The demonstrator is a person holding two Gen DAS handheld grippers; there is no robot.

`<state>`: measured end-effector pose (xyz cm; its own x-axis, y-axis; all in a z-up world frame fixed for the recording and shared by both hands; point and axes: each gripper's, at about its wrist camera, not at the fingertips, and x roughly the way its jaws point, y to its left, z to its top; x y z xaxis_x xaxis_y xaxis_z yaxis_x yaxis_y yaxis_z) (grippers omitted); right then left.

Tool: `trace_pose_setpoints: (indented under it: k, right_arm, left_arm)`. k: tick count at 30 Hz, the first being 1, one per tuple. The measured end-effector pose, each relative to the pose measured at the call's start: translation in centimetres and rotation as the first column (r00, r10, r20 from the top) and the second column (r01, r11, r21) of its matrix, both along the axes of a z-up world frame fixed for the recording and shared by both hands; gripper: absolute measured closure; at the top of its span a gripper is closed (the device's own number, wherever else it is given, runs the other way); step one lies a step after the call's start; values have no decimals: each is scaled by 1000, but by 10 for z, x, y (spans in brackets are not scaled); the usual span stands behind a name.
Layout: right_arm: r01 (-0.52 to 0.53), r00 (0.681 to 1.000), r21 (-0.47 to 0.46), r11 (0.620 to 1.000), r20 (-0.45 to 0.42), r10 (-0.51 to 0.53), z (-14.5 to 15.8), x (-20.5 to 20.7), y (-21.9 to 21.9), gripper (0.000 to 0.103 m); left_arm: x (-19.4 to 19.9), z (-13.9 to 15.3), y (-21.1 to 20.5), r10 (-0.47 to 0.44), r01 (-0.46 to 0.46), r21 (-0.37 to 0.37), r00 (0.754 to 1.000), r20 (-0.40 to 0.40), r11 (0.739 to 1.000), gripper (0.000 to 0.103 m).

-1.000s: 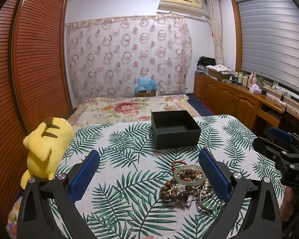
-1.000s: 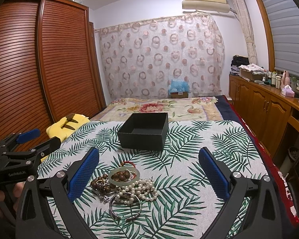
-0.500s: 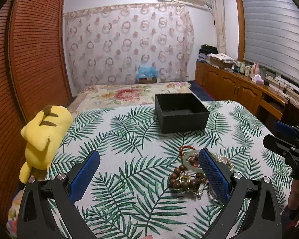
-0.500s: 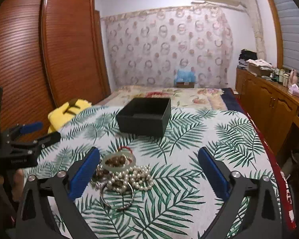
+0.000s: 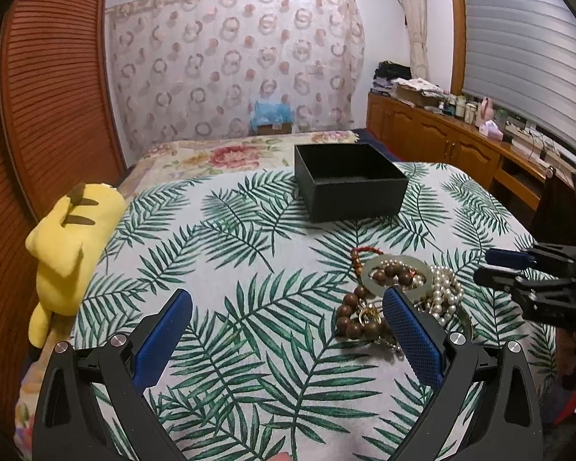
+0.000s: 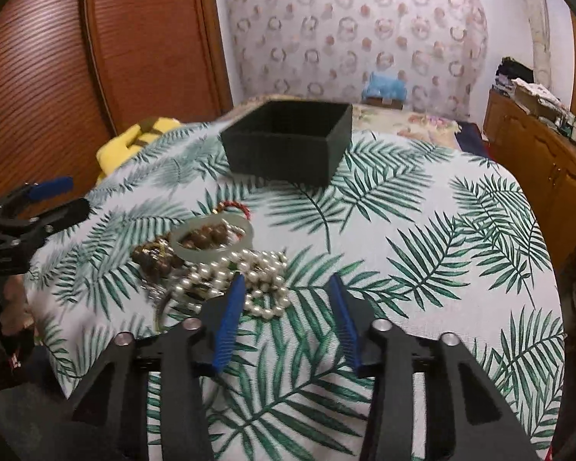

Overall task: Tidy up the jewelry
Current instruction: 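Grasp the jade bangle with the left tool while the right tool grasps pearls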

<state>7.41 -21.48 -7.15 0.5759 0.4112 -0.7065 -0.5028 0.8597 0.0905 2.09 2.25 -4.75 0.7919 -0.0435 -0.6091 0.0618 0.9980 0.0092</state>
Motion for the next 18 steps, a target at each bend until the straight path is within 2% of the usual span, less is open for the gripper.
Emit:
trace_pose_setpoints:
  k: [7, 9, 14, 16, 18]
  right_arm:
    - [-60, 997, -92, 994, -55, 55, -15, 12, 9, 73]
    - [-60, 997, -109, 992, -61, 54, -18, 16, 11, 80]
    - [-107, 991, -152, 982, -93, 94, -23, 23, 24, 81]
    - [-126, 991, -191, 974, -73, 114, -24, 21, 30, 81]
    - [-121, 991, -193, 974, -78, 108, -23, 24, 27, 95]
  left_arm:
    - [10, -16, -5, -45, 45, -12, 997, -64, 999, 7]
    - [14, -21, -6, -57, 55, -22, 995, -86, 998, 7]
    - [23, -29, -9, -73, 70, -30, 991, -114, 997, 7]
    - [26, -29, -10, -87, 83, -40, 989, -118, 996, 7]
    - [31, -30, -11, -109, 102, -63, 986, -123, 993, 7]
